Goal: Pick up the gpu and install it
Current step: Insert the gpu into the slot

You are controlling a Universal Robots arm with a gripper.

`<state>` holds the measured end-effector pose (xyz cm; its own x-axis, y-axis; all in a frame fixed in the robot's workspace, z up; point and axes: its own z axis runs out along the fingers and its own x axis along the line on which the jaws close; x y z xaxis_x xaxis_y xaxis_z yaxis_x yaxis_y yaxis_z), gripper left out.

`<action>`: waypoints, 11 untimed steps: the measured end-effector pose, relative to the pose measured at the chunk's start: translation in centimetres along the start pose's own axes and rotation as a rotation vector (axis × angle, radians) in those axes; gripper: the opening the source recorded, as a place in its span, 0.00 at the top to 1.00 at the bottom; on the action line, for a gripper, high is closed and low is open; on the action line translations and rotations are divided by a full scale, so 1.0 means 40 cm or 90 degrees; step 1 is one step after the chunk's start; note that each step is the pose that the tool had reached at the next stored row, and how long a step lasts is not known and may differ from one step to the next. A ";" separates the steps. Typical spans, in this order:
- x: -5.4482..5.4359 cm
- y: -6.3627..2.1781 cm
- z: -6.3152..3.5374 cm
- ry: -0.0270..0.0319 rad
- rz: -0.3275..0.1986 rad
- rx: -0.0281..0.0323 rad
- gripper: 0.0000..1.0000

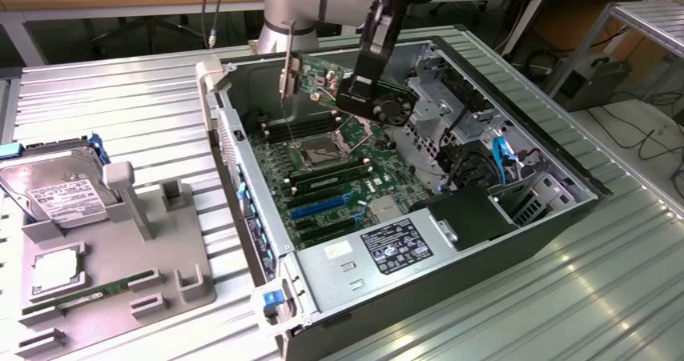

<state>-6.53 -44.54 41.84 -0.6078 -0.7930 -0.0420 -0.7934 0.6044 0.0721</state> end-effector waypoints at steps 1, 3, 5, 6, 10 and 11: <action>0.000 0.000 0.000 -0.0004 -0.009 -0.0011 0.74; 0.000 0.000 0.001 -0.0013 -0.030 -0.0038 0.74; 0.000 0.000 0.002 -0.0024 -0.054 -0.0068 0.74; 0.000 0.000 0.002 -0.0027 -0.063 -0.0079 0.74; 0.000 0.000 0.004 -0.0042 -0.112 -0.0137 0.74; 0.000 0.000 0.004 -0.0047 -0.130 -0.0157 0.74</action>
<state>-6.53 -44.54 41.66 -0.4353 -0.8979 -0.0655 -0.8990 0.4295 0.0857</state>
